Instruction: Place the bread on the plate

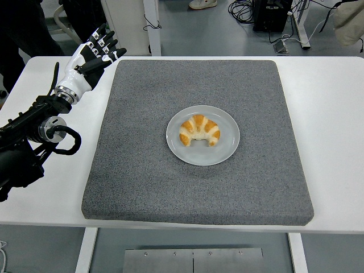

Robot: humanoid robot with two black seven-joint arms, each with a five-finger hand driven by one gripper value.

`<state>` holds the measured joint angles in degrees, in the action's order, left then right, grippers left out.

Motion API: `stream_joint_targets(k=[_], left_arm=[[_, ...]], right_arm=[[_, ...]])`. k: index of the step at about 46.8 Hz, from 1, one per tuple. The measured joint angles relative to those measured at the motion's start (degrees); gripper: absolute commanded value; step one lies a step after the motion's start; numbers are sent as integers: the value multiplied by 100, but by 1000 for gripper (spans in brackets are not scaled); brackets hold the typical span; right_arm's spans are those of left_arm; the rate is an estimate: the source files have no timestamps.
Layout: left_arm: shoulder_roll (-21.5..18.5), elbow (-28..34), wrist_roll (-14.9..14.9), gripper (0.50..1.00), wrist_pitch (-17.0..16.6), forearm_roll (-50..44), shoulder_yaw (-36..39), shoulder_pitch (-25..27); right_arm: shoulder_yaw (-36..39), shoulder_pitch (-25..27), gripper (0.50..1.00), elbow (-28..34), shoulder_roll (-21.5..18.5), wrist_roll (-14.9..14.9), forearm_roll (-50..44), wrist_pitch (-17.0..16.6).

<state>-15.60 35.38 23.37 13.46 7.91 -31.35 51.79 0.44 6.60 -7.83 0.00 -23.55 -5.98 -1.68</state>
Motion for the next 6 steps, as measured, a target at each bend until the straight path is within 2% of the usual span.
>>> stream_joint_targets(k=[6], left_arm=[[12, -43, 9, 969, -8, 0, 14, -45]], right_arm=[[-9, 1, 1000, -6, 0, 0, 0, 0]])
